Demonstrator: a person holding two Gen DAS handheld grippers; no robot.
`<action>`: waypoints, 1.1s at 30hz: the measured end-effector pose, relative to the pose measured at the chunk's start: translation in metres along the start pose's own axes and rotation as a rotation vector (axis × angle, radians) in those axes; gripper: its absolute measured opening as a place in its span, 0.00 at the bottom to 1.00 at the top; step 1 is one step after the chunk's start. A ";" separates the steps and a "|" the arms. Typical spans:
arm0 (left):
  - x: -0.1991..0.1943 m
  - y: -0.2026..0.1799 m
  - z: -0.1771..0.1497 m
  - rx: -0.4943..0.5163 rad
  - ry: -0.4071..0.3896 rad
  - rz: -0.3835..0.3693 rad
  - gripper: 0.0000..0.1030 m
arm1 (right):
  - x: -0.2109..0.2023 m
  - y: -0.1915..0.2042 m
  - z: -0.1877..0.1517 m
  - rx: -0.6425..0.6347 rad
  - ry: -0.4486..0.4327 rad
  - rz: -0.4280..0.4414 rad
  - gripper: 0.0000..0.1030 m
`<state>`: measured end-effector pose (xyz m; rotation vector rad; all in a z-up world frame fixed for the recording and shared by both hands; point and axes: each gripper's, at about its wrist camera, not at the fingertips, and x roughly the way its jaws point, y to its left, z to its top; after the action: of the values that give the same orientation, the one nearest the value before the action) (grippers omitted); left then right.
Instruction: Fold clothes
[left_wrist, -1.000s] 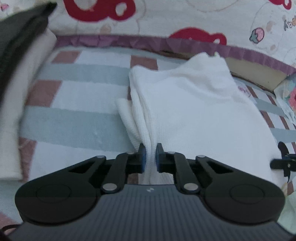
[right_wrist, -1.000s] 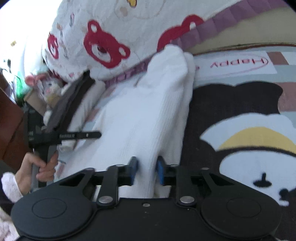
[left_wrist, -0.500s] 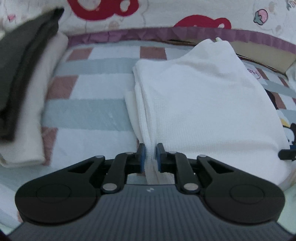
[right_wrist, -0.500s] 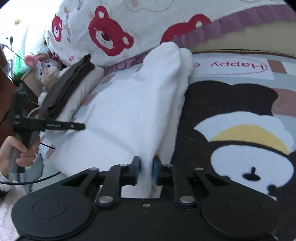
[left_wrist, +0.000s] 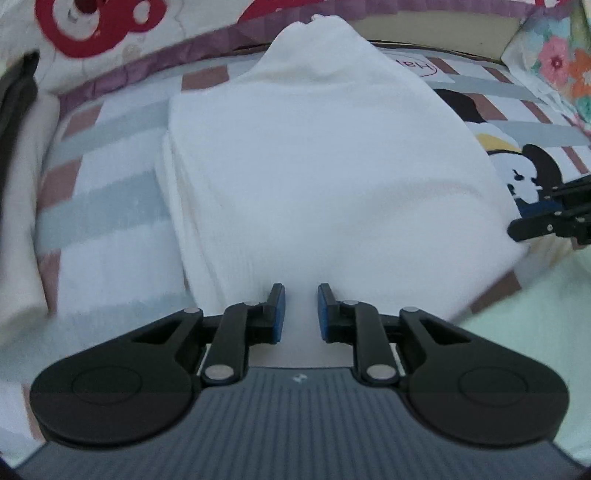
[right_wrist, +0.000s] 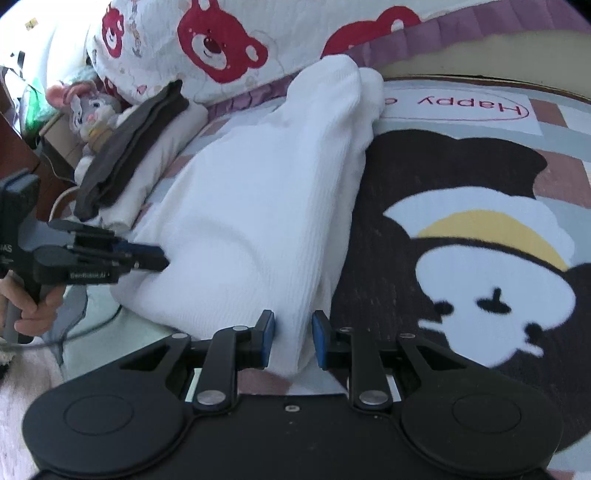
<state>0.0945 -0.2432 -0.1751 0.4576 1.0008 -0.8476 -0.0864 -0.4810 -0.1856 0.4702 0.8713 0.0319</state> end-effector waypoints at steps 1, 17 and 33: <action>-0.001 0.000 -0.003 0.003 0.015 -0.001 0.17 | -0.003 0.003 0.000 -0.025 0.009 -0.025 0.26; -0.015 -0.001 -0.021 -0.014 0.041 0.022 0.18 | -0.036 -0.032 -0.021 0.637 -0.036 -0.085 0.46; -0.046 -0.036 0.017 0.086 -0.230 -0.034 0.40 | 0.033 -0.013 -0.044 0.999 -0.154 0.146 0.57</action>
<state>0.0632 -0.2578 -0.1258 0.4064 0.7640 -0.9534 -0.1000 -0.4688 -0.2393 1.4491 0.6520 -0.3169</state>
